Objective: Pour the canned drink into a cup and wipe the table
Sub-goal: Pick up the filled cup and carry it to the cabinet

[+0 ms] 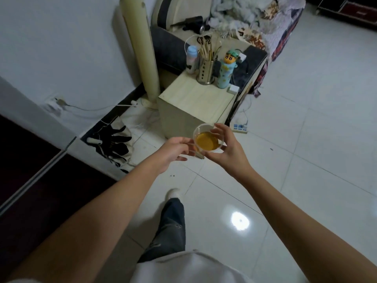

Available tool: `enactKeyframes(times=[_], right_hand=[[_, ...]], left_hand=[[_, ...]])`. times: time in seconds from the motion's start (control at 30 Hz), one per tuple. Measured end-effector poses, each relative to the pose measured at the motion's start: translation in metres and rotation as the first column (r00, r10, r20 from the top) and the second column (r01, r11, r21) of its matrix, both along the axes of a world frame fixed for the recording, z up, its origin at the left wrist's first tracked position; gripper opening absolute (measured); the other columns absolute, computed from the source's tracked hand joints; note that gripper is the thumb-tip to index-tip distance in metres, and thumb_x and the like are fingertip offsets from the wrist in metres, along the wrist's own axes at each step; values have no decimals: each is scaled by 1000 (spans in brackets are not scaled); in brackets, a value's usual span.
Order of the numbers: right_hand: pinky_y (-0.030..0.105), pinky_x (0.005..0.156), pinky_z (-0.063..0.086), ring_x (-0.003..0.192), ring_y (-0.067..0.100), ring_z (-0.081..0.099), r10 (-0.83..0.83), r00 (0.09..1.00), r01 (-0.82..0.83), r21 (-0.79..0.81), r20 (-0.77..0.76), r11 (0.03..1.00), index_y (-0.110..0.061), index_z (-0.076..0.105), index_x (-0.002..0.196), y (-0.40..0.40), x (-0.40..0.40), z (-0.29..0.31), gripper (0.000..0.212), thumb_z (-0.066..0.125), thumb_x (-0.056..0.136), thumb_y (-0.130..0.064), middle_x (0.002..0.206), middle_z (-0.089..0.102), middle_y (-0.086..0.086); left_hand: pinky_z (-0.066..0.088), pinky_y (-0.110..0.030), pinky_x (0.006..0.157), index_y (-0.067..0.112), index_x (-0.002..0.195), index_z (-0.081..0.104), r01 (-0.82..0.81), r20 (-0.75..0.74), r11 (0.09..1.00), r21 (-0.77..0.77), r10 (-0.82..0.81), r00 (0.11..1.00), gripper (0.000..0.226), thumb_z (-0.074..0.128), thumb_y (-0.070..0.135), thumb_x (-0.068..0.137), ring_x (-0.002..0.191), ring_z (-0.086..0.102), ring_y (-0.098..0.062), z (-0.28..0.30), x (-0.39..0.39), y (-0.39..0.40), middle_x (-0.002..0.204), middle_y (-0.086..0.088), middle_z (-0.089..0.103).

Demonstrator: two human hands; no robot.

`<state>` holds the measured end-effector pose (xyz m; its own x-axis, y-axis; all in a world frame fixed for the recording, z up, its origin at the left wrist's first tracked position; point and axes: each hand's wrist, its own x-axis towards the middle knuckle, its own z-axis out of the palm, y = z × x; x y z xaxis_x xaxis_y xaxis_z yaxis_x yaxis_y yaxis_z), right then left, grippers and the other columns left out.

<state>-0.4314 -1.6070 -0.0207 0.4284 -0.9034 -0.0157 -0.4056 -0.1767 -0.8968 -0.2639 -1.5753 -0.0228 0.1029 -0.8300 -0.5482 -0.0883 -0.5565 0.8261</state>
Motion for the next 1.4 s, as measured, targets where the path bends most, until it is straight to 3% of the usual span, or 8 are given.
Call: enactKeyframes(times=[0.27, 0.6, 0.77, 0.93, 1.07, 1.13, 1.23, 1.4], right_hand=[[26, 92, 45, 112, 5, 49, -150, 989, 150, 23, -12, 988, -23, 34, 133, -90, 50, -6, 79, 80, 68, -26, 122, 50, -10], [23, 91, 42, 112, 3, 46, -245, 969, 248, 78, -43, 966, -22, 33, 134, -165, 67, -16, 80, 79, 69, -23, 123, 48, -10], [9, 82, 39, 110, 2, 46, -249, 967, 253, 112, -49, 961, -21, 34, 132, -203, 64, -28, 78, 79, 69, -23, 126, 50, -7], [15, 86, 41, 110, 2, 44, -253, 967, 256, 141, -42, 956, -21, 34, 132, -249, 67, -61, 78, 79, 69, -26, 124, 48, -10], [25, 93, 43, 115, 7, 45, -267, 963, 270, 164, -43, 949, -20, 34, 134, -284, 72, -110, 80, 80, 69, -26, 131, 48, -3], [22, 91, 43, 114, 6, 46, -266, 963, 270, 175, -43, 947, -19, 34, 135, -302, 76, -139, 81, 80, 68, -27, 131, 48, -1], [19, 90, 42, 111, 4, 46, -258, 965, 261, 175, -40, 949, -20, 35, 134, -331, 82, -182, 79, 80, 69, -26, 125, 50, -4], [18, 89, 42, 108, 2, 47, -248, 968, 248, 186, -21, 951, -25, 36, 133, -365, 91, -242, 76, 79, 69, -23, 118, 50, -11]], left_hand=[[50, -32, 83, 14, 103, 60, 140, 22, 990, 21, -140, 990, 28, 41, -2, 89, 89, 63, -15, -4, 52, -115, 87, 0, 67], [49, -34, 87, 13, 113, 57, 202, 17, 977, 63, -204, 979, 30, 42, 0, 91, 92, 62, -15, -16, 62, -199, 98, 0, 66], [47, -26, 77, 13, 117, 55, 209, 3, 976, 66, -210, 978, 34, 40, -3, 90, 85, 61, -10, -31, 59, -235, 91, 6, 65], [46, -28, 77, 11, 117, 55, 184, 13, 982, 45, -184, 983, 40, 40, -9, 86, 86, 61, -11, -65, 61, -280, 90, 5, 66], [45, -8, 64, 8, 118, 55, 195, 45, 980, 43, -197, 979, 39, 42, -11, 86, 82, 58, -6, -112, 63, -314, 91, 0, 64], [46, -6, 69, 6, 121, 54, 212, 95, 977, 35, -214, 972, 40, 44, -12, 86, 86, 58, -8, -141, 65, -330, 95, -3, 62], [44, -22, 86, 9, 119, 55, 226, 154, 974, 30, -228, 961, 39, 46, -10, 85, 96, 56, -14, -186, 69, -355, 99, -1, 60], [38, -26, 92, 14, 116, 56, 204, 224, 978, 30, -206, 953, 44, 43, -12, 82, 108, 52, -16, -247, 77, -384, 105, 1, 56]])
